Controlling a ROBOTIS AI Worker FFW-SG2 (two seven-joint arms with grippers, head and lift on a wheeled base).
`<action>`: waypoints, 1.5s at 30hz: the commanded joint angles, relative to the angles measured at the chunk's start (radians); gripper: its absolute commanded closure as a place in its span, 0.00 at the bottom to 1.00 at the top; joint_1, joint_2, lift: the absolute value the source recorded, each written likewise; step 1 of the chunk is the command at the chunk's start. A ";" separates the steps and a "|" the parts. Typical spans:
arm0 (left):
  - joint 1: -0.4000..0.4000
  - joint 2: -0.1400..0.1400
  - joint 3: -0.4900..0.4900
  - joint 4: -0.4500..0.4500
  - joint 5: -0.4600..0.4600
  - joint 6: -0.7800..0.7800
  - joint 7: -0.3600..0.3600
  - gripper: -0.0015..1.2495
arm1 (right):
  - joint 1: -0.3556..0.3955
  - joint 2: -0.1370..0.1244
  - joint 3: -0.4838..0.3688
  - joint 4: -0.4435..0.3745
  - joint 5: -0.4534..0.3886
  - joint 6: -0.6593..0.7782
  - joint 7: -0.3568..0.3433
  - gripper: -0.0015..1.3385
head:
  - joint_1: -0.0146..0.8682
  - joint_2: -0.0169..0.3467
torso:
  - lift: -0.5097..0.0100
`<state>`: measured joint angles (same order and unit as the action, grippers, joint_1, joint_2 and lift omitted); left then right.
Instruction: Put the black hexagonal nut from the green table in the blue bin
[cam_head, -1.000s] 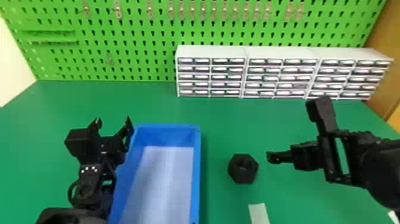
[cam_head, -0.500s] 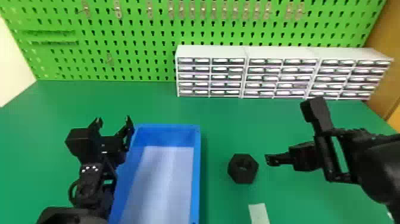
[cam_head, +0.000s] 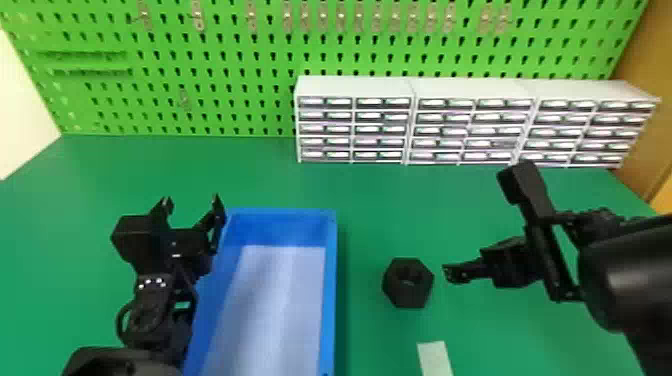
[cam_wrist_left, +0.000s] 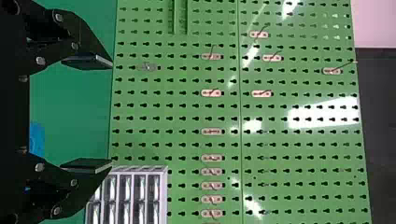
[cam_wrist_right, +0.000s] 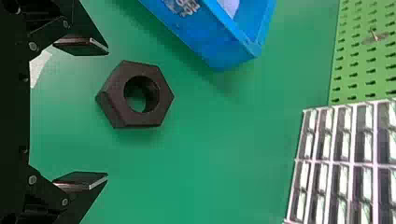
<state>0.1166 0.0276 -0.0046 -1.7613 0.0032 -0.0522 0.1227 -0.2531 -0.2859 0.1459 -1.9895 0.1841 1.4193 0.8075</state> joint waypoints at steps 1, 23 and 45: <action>0.000 0.000 0.000 0.000 -0.002 0.000 0.000 0.40 | -0.006 0.013 0.021 0.018 0.146 0.000 0.090 0.24 | 0.76 0.20 | 0.80; -0.003 0.000 -0.006 0.003 -0.003 0.000 0.000 0.40 | -0.046 0.117 -0.054 0.121 0.566 -0.129 0.388 0.24 | 0.76 0.20 | 0.80; -0.011 0.000 -0.012 0.009 -0.006 0.000 0.000 0.40 | -0.164 0.146 0.024 0.333 0.568 -0.203 0.388 0.24 | 0.76 0.20 | 0.80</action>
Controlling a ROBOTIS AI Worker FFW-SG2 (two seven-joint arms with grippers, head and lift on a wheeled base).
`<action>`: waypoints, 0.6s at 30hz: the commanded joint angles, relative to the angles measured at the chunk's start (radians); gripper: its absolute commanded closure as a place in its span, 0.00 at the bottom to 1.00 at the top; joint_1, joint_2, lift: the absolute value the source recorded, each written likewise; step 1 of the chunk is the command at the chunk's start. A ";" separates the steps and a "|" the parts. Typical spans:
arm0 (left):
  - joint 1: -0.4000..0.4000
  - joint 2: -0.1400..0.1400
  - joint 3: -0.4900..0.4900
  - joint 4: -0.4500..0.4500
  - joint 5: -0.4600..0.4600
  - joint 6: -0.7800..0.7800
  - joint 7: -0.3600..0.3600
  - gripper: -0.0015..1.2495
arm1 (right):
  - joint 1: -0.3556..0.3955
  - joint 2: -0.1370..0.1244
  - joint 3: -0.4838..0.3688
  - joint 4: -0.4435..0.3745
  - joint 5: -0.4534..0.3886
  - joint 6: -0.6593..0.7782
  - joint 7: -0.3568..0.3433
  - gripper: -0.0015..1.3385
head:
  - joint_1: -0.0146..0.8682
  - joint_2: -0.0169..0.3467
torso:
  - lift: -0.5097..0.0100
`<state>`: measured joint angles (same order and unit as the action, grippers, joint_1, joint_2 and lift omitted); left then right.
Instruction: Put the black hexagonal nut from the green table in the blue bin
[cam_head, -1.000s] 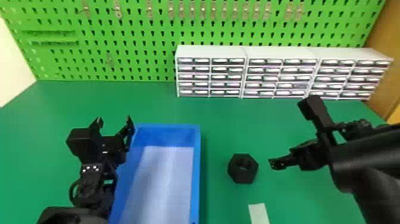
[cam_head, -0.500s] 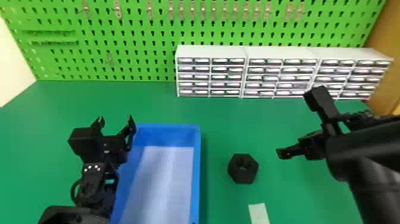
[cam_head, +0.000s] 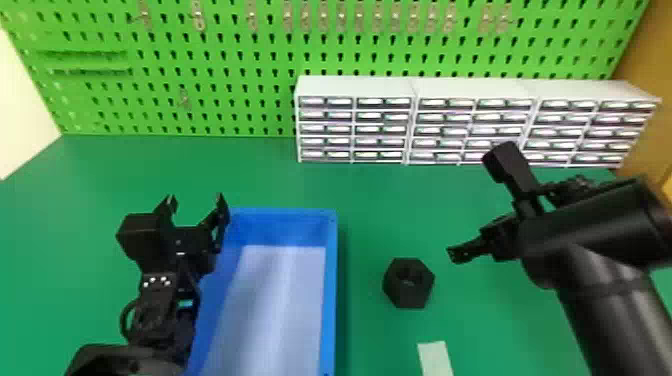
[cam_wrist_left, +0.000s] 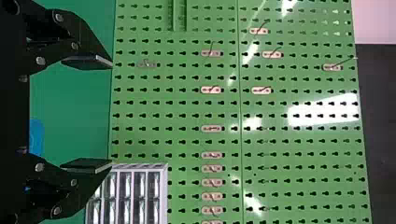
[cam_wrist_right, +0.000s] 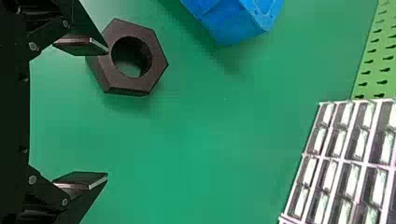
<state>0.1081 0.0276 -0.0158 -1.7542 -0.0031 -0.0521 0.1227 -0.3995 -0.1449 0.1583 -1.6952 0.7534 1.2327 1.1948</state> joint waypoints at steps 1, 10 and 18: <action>-0.002 0.000 -0.003 0.002 0.000 0.000 0.000 0.40 | -0.019 0.005 0.015 0.046 -0.002 -0.022 -0.001 0.24 | 0.76 0.20 | 0.80; -0.007 0.000 -0.009 0.009 0.000 0.000 0.000 0.40 | -0.053 0.016 0.029 0.144 -0.114 -0.078 -0.116 0.24 | 0.76 0.20 | 0.80; -0.008 0.000 -0.010 0.010 -0.002 0.000 0.000 0.40 | -0.068 0.028 0.038 0.200 -0.232 -0.110 -0.248 0.24 | 0.76 0.20 | 0.80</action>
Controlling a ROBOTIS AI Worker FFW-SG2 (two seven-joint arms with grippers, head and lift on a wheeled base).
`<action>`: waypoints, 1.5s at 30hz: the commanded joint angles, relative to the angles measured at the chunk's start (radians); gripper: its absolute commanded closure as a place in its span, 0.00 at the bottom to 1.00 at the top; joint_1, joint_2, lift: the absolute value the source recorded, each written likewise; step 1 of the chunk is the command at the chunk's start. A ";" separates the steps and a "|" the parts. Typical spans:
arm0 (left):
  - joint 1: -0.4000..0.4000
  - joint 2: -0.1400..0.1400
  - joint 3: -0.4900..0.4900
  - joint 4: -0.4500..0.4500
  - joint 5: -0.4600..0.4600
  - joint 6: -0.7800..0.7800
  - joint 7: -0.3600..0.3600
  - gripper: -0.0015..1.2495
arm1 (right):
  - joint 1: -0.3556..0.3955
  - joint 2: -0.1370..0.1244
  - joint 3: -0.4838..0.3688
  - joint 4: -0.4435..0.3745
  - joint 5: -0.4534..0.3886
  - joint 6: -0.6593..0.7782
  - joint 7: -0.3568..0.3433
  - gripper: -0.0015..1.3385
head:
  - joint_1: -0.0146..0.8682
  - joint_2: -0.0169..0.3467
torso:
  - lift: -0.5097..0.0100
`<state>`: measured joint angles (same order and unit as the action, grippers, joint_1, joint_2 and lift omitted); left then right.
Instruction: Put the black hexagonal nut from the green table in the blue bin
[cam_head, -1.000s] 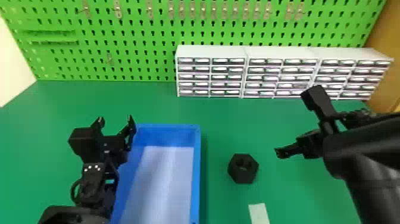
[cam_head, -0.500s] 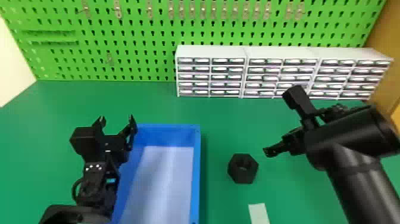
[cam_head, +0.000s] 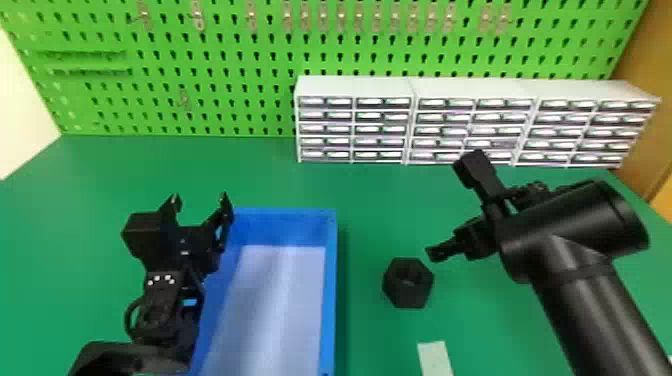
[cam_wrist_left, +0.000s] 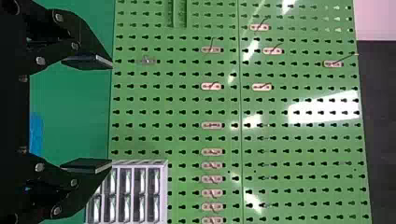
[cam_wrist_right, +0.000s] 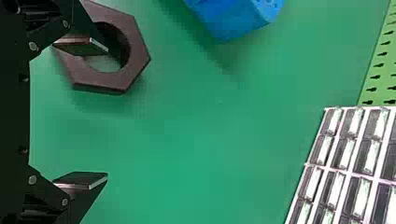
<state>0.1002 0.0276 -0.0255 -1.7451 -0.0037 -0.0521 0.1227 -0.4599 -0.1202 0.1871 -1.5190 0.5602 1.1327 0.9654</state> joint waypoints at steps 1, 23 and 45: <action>-0.001 0.000 -0.001 0.001 -0.001 0.000 0.000 0.40 | -0.011 0.004 0.017 0.031 -0.043 -0.010 -0.028 0.24 | 0.76 0.20 | 0.80; -0.011 0.000 -0.004 0.006 -0.004 0.000 0.000 0.40 | -0.103 -0.002 0.126 0.240 -0.129 -0.045 -0.109 0.24 | 0.76 0.20 | 0.80; -0.020 0.000 -0.005 0.007 -0.005 0.000 0.000 0.40 | -0.148 -0.009 0.169 0.361 -0.174 -0.073 -0.143 0.24 | 0.76 0.20 | 0.80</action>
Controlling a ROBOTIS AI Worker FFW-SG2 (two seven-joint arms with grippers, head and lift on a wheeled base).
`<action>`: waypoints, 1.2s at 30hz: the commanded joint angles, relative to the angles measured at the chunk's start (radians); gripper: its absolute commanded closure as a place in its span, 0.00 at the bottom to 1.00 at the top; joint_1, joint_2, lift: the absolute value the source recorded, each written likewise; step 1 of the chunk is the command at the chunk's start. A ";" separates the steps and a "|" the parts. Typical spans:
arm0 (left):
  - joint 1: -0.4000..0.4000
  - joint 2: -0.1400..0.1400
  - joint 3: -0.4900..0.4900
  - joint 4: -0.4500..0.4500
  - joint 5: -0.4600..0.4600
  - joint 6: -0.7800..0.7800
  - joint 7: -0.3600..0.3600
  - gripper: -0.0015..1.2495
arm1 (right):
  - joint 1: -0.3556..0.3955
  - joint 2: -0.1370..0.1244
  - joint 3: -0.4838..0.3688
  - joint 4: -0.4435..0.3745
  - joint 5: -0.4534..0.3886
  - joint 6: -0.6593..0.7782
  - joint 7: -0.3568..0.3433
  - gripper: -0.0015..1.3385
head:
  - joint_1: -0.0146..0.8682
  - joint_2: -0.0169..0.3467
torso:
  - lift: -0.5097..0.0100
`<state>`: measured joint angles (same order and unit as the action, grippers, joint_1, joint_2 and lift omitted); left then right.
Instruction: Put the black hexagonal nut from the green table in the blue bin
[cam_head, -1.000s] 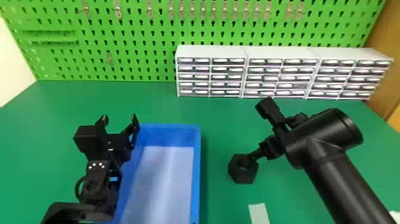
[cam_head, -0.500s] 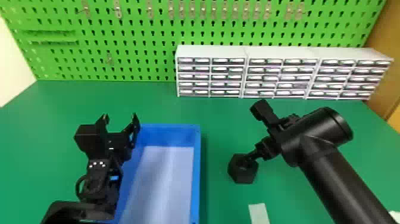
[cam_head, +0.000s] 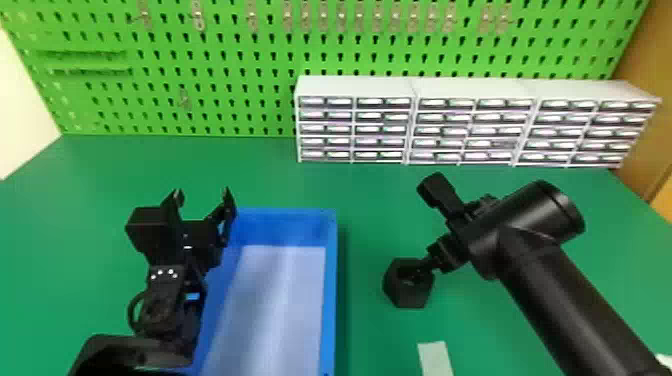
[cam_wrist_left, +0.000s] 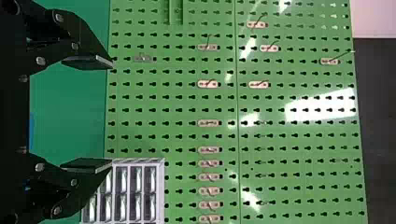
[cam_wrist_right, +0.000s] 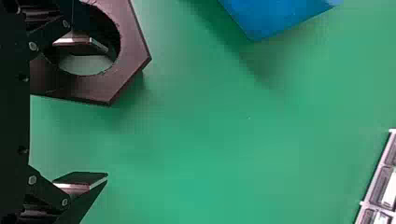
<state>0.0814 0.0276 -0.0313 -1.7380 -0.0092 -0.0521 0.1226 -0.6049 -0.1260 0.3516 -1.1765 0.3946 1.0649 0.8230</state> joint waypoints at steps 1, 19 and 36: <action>-0.003 0.000 0.001 0.000 0.000 0.000 0.000 0.40 | -0.003 -0.003 0.004 0.023 -0.008 -0.006 -0.002 0.24 | 0.76 0.20 | 0.80; -0.003 0.000 0.002 0.002 0.000 -0.002 0.000 0.40 | 0.001 -0.006 0.004 0.057 -0.017 0.004 -0.013 0.50 | 0.76 0.20 | 0.80; -0.002 0.000 0.005 0.002 0.000 -0.005 0.000 0.40 | 0.013 -0.006 -0.003 0.049 0.009 0.030 -0.055 0.86 | 0.76 0.20 | 0.80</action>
<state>0.0797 0.0276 -0.0266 -1.7364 -0.0092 -0.0575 0.1226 -0.5977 -0.1297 0.3675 -1.1269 0.4252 1.0986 0.7841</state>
